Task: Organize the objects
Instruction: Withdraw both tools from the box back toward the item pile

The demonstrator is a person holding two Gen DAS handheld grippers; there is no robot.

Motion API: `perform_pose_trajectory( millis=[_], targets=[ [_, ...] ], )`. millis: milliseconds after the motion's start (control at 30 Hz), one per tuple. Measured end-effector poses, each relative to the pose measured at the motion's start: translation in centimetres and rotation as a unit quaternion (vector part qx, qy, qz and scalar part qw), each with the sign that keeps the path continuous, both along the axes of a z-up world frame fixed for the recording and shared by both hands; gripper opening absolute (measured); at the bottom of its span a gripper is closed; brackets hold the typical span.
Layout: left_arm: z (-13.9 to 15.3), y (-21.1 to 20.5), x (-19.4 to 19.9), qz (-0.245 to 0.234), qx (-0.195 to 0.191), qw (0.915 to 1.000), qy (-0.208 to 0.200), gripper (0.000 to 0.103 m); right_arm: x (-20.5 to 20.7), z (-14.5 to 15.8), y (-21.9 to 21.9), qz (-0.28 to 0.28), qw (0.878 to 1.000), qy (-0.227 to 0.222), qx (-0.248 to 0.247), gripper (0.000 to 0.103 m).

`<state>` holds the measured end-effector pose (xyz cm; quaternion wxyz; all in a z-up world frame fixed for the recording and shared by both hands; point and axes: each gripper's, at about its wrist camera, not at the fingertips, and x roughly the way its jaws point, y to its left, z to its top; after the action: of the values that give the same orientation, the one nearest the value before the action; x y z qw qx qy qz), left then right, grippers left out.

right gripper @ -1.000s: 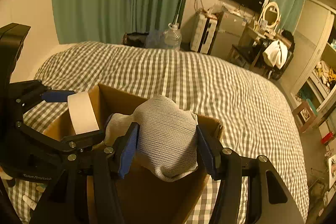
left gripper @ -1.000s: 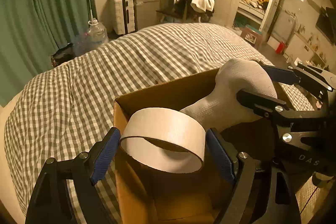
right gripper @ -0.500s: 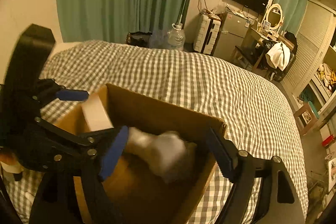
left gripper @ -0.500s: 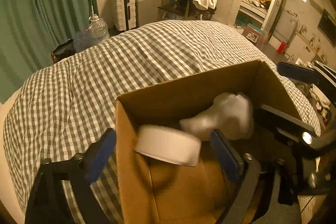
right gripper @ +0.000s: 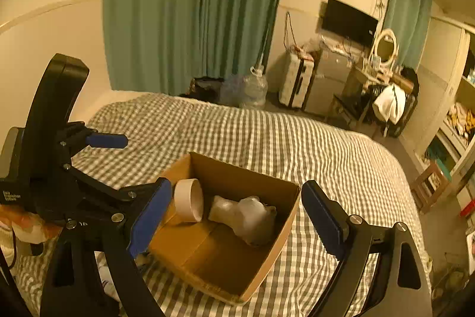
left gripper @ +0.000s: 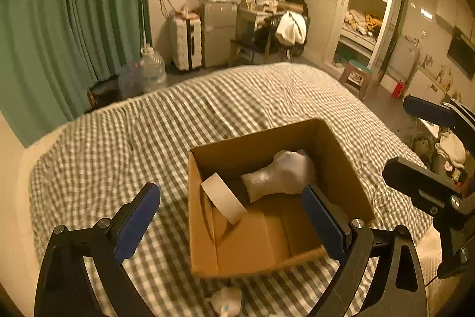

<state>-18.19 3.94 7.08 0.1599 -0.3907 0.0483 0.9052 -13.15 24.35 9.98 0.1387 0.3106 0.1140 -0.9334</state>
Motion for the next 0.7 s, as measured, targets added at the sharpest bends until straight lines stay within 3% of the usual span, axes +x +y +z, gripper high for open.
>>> perform_pose_trajectory(
  millis=[167,367,533,700],
  targets=[
    [2.1,-0.8,4.3,0.029,-0.044,0.9977,0.042,0.100,3.9,2.4,-0.7,0.016,1.000,0.018,0.004,0.089],
    [1.7,-2.7,8.3,0.044,-0.051,0.9966,0.047,0.100,7.8,2.7,-1.5,0.032,0.999,0.024,0.019,0.089],
    [-0.2,-4.2,11.2,0.057,-0.049,0.9966,0.034,0.100,10.6,0.9,-2.2,0.046,0.998,0.007,0.033,0.089],
    [-3.0,-4.7,12.8,0.055,-0.053,0.9970,0.013,0.100,11.5,-3.1,-3.6,0.065,0.996,-0.037,0.057,0.089]
  ],
)
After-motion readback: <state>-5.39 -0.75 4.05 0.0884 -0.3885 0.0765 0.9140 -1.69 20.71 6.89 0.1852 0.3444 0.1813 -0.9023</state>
